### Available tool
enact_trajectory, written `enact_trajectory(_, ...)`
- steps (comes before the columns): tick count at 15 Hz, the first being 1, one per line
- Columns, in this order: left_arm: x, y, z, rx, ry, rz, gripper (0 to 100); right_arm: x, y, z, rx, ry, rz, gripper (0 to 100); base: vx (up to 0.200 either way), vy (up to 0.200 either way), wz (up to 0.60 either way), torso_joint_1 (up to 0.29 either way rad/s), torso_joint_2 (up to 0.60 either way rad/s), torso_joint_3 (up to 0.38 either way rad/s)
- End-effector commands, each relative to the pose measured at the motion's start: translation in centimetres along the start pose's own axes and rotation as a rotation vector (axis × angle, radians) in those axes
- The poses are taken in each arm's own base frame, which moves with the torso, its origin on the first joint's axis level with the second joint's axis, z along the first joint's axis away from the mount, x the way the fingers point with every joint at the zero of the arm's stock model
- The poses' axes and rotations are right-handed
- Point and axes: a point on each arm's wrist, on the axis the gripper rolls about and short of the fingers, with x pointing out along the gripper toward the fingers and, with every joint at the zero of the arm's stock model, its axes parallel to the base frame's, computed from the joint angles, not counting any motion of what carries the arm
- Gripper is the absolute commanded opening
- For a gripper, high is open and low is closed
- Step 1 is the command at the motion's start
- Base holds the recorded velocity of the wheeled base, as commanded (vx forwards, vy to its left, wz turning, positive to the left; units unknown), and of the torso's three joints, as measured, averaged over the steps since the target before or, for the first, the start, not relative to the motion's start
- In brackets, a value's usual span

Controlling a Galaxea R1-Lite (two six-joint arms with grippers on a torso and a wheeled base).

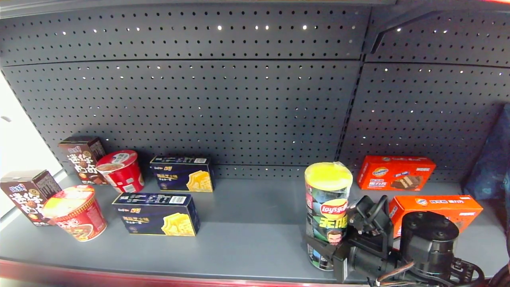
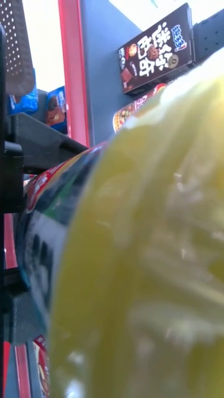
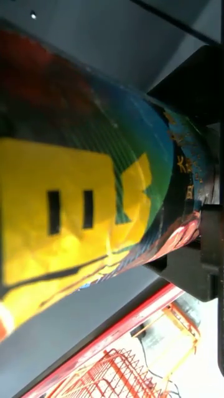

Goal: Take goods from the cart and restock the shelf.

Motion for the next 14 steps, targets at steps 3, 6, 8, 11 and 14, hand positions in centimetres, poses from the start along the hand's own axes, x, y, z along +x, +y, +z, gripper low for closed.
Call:
enact_trajectory(3,0.0,0.0,0.0,-0.001,0.000,-0.001,0,0.8,-0.1,-0.7,0.002,0.019,-0.003,0,0.000,0.000,0.00,0.000,0.00,0.000)
enact_trajectory(6,0.0,0.0,0.0,-0.001,0.001,-0.002,0,1.0,0.0,-0.8,-0.001,0.016,0.000,100,0.000,0.000,0.00,0.000,0.00,0.000)
enact_trajectory(8,0.0,0.0,0.0,-0.001,0.001,-0.002,0,0.6,0.0,-0.8,-0.001,0.016,-0.004,100,0.000,0.000,0.00,0.000,0.00,0.000)
enact_trajectory(11,0.0,0.0,-0.1,-0.001,0.000,-0.004,0,-1.8,0.0,-0.7,0.000,0.023,-0.032,100,0.000,0.000,0.00,0.000,0.00,0.000)
enact_trajectory(14,0.0,0.0,-0.1,0.001,0.000,-0.004,0,-4.4,0.0,-0.5,-0.001,0.019,-0.039,100,0.000,0.000,0.00,0.000,0.00,0.000)
